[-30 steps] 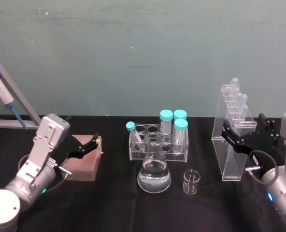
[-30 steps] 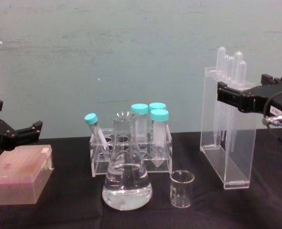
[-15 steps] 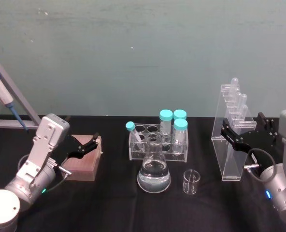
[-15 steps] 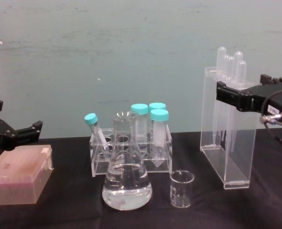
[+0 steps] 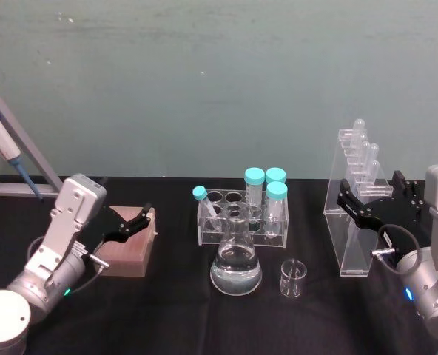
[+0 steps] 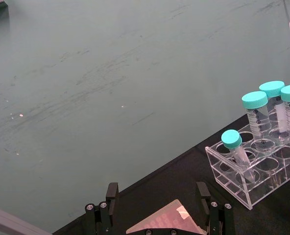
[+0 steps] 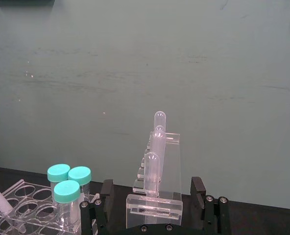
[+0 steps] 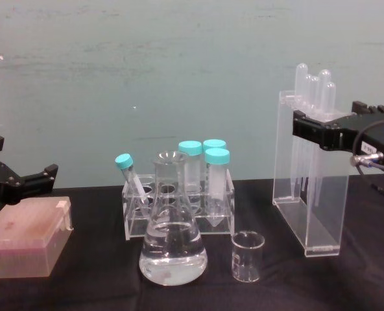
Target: Place the experimental apparatus aside using one hand.
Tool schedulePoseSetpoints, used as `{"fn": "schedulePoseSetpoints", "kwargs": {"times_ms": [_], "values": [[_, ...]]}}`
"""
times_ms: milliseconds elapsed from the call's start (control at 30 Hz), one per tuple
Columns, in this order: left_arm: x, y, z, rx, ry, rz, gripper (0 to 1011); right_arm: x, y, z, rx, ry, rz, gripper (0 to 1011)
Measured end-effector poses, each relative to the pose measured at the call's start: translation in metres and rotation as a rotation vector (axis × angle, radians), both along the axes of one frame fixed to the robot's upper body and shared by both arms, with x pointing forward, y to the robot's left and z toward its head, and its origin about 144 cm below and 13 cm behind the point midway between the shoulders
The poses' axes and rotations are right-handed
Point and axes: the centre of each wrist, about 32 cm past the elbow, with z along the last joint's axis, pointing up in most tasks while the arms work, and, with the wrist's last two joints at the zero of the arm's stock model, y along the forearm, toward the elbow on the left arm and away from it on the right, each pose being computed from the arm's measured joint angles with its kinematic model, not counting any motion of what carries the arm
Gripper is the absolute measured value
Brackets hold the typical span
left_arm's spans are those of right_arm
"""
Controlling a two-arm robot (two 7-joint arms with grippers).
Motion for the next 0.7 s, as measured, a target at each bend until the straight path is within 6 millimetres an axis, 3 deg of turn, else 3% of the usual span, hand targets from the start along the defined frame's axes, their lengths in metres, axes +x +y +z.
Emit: {"fn": "schedulePoseSetpoints", "kwargs": {"times_ms": [700], "values": [[0.0, 0.0, 0.0, 0.0, 0.0, 0.0, 1000, 0.0041, 0.0018, -0.0011, 0.003, 0.01, 0.006, 1002]]}}
